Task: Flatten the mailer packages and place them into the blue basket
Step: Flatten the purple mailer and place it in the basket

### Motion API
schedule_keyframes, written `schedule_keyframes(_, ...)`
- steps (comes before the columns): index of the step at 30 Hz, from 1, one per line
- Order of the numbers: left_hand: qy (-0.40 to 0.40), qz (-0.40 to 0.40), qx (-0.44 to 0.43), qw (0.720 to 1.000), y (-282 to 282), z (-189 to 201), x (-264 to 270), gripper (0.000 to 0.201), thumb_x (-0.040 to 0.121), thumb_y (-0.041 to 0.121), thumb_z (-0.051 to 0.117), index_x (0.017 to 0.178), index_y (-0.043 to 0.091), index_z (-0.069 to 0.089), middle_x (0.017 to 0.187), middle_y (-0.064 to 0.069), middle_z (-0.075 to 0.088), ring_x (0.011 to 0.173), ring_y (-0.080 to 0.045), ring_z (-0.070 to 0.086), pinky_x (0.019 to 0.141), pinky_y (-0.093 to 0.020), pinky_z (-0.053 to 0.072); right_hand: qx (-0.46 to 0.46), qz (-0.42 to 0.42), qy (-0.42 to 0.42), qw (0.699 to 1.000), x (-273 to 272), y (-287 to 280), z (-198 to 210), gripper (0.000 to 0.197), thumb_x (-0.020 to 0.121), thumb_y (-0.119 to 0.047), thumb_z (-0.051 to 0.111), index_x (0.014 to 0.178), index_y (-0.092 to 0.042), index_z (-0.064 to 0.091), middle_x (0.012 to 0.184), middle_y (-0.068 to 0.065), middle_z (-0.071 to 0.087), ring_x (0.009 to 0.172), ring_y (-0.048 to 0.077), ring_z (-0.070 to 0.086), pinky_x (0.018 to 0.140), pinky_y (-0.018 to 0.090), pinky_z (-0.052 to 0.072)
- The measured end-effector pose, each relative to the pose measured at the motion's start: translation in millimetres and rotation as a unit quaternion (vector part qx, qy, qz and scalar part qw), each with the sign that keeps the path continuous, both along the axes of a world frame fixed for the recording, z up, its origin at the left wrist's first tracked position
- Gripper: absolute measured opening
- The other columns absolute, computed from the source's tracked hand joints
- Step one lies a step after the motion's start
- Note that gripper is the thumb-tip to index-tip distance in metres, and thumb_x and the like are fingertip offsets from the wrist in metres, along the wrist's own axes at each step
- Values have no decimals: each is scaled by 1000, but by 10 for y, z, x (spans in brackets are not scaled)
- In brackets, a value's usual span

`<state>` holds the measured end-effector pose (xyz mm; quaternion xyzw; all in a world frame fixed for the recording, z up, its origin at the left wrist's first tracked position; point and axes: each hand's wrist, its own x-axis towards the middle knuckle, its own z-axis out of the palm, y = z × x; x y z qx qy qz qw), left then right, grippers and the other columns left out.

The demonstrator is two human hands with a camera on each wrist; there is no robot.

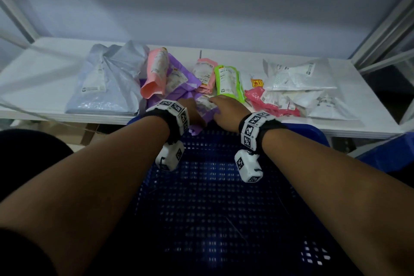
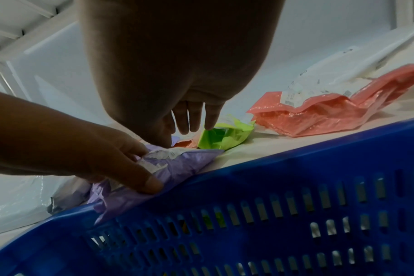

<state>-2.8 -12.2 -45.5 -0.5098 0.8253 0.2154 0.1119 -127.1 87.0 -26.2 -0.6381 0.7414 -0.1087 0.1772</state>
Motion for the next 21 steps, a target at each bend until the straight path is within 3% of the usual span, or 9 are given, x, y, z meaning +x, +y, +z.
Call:
schedule_keyframes(3,0,-42,-8,999,-49,-32,-12,90,53,56,86,129,17,57,121,-4,66,106,-26,64,90,-35,53,-34,6,-29,999,42,-95,-107,40,90,-3,53,129,-5,57,135,16,56,120,34,53,96,36,45)
schedule_keyframes(8,-9,-85,-28,996,-53,-55,-69,78,75,35,84,139,12,48,133,-12,60,122,-29,57,97,-34,47,-65,9,-59,996,48,-294,-225,43,85,2,53,128,1,58,135,19,56,121,34,53,98,34,42)
schedule_keyframes(11,-3,-120,-44,992,-58,-73,-68,79,76,34,83,142,14,45,136,-10,59,124,-29,56,97,-37,46,-69,15,-66,995,41,-390,-269,43,85,3,53,128,4,58,138,21,54,125,34,51,99,34,41)
schedule_keyframes(14,-9,-146,-42,988,-48,-49,-41,81,73,32,84,142,15,45,133,-9,60,120,-30,58,98,-40,47,-58,7,-60,997,6,-471,-350,42,88,0,53,130,2,56,139,19,53,126,34,50,100,36,41)
schedule_keyframes(18,5,-155,-42,987,-5,-44,-37,70,77,25,78,137,13,45,128,-8,62,116,-31,60,105,-49,43,-35,5,-47,998,-14,-484,-494,33,88,-6,55,121,0,56,126,20,57,114,36,55,87,35,41)
schedule_keyframes(21,19,-164,-51,985,19,-41,-21,60,82,26,70,135,14,46,127,-7,62,117,-30,59,108,-51,39,-37,8,-12,999,-14,-431,-583,42,89,-14,57,130,-3,50,128,20,58,113,37,57,90,40,46)
